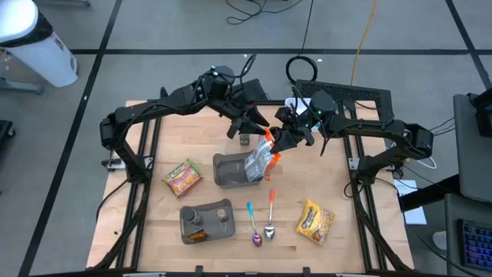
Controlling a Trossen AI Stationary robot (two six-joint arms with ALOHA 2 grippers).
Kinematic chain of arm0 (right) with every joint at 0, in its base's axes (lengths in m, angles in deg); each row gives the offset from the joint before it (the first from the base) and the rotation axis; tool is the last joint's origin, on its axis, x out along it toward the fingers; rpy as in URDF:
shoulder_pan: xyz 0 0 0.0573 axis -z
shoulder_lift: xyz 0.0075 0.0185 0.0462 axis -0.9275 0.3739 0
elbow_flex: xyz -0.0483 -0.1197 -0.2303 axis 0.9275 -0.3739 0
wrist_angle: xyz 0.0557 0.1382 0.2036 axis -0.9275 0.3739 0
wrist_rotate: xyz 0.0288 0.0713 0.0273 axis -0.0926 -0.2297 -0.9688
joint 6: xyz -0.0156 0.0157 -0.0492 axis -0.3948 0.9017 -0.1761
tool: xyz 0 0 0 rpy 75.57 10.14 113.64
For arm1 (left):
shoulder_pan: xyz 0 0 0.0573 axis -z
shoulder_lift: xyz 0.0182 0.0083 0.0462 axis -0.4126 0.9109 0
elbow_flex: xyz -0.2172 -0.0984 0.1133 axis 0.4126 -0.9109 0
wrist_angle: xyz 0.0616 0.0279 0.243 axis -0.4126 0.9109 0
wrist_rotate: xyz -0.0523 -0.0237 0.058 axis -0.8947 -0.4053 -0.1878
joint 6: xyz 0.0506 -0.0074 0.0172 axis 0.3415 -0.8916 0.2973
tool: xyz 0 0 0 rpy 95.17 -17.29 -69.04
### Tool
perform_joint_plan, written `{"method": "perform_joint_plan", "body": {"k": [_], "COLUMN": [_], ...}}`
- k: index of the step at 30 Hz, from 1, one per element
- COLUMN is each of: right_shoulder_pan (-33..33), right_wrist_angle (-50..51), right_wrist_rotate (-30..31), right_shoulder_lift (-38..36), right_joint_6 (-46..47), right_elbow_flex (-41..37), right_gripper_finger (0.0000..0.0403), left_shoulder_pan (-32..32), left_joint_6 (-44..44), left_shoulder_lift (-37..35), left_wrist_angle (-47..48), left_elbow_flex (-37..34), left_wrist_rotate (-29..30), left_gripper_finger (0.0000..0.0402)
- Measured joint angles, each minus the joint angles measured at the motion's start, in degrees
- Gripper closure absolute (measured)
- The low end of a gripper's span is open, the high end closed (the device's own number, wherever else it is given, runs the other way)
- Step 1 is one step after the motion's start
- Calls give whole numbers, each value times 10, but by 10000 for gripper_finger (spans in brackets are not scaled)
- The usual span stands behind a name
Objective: Pick & Place Food Item
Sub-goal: Put the orange noodle pack into the top black bin
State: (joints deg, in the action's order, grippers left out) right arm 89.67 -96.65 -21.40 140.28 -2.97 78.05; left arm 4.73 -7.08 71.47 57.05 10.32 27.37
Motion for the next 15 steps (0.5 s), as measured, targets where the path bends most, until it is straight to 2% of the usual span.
{"method": "perform_joint_plan", "body": {"k": [10, 15], "right_shoulder_pan": [0, 0], "right_wrist_angle": [-25, -26], "right_wrist_rotate": [1, 1], "right_shoulder_lift": [0, 0], "right_joint_6": [1, 1], "right_elbow_flex": [0, 0], "right_gripper_finger": [403, 403], "left_shoulder_pan": [0, -3], "left_joint_6": [-5, -10], "left_shoulder_lift": [3, 3], "left_wrist_angle": [3, 19], "left_elbow_flex": [0, 0], "left_wrist_rotate": [-1, -1], "left_gripper_finger": [195, 229]}}
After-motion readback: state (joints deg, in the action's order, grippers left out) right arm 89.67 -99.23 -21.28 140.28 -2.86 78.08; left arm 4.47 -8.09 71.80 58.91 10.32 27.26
